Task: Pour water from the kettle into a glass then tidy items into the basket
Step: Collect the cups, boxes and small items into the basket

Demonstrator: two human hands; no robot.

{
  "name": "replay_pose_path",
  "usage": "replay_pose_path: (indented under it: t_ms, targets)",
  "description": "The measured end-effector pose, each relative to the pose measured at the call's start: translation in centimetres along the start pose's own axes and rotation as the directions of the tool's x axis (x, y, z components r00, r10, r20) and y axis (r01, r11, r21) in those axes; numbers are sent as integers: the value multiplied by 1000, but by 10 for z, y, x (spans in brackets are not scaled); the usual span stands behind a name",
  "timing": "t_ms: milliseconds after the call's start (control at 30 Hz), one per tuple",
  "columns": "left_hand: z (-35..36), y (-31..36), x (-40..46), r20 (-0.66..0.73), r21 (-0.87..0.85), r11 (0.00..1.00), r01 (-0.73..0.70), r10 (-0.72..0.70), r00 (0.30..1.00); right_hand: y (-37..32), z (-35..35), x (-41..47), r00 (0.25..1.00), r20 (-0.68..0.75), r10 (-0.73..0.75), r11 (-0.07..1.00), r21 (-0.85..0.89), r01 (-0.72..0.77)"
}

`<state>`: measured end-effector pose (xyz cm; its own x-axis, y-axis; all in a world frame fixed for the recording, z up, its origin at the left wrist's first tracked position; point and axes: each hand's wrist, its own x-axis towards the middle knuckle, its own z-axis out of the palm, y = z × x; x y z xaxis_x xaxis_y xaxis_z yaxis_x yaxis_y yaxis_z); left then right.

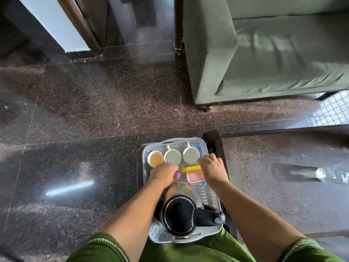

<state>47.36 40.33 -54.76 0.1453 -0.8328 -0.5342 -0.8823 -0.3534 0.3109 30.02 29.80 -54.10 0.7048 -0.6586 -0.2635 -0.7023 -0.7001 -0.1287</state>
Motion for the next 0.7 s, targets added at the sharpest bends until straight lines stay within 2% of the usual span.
replay_pose_path:
  t_ms: [267, 400, 500, 600, 700]
  targets:
    - [5, -3, 7, 71, 165, 985, -57, 46, 996, 1, 3, 0, 1000, -19, -21, 999, -38, 20]
    - [7, -5, 12, 106, 152, 983, -100, 85, 991, 2, 2, 0, 999, -43, -12, 999, -42, 10]
    - [8, -3, 14, 119, 109, 993, -47, 33, 992, 3, 1, 1, 998, -57, 1, 999, -44, -4]
    - [7, -2, 17, 125, 188, 971, -146, 124, 984, 5, 2, 1, 999, -52, 13, 998, -64, -16]
    - [2, 2, 14, 146, 165, 980, -109, 85, 986, 6, 5, 2, 998, -57, 24, 997, -73, -28]
